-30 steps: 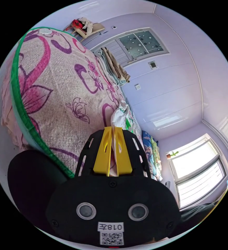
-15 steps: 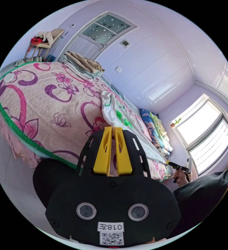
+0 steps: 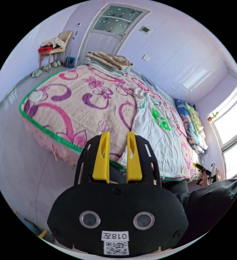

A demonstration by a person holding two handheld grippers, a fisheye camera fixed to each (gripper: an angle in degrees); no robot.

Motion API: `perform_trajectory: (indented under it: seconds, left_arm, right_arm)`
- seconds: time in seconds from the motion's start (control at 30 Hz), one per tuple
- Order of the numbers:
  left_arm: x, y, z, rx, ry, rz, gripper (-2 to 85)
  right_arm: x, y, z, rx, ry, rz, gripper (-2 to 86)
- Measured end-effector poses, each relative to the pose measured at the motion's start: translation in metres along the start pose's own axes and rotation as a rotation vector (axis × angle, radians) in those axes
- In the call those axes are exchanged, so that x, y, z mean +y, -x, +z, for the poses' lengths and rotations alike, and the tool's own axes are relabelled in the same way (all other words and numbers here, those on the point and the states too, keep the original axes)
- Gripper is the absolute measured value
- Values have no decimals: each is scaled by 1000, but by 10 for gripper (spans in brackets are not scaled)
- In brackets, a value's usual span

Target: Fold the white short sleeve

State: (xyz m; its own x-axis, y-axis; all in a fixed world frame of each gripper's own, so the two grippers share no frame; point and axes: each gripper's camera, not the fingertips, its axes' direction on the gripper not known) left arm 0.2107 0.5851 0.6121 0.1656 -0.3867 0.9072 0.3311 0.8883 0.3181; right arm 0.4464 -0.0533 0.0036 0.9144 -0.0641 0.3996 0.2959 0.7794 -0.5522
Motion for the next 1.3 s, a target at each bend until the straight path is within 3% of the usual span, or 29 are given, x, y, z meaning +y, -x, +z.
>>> perform_trajectory:
  seconds: [0.2, 0.33, 0.57, 0.77, 0.9, 1.03, 1.2, 1.3]
  left_arm:
    - [-159, -151, 109, -37, -24, 332, 109]
    - [-242, -235, 194, -157, -24, 493, 115]
    - [-321, -274, 259, -249, 13, 553, 125]
    - [-356, -278, 314, -401, 182, 584, 85]
    - [-376, -256, 295, -409, 156, 467, 11]
    - [-401, -183, 218, -247, 29, 217, -4]
    - [-390, -38, 166, -69, 34, -240, -8]
    - [-360, 36, 160, 50, 71, -454, -8]
  right_arm:
    - [-125, 22, 35, -52, -75, -77, 95]
    - [-211, 21, 76, -77, -52, -45, 102]
    - [-342, 2, 139, -126, 27, 117, 117]
    - [-385, 42, 165, 108, 112, 47, 77]
    - [-402, 84, 163, 264, 180, -173, 10]
    - [-417, 84, 126, 250, 83, -156, 2]
    - [-384, 5, 67, 24, -137, 242, 3]
    - [-343, -46, 76, -113, -152, 505, 6]
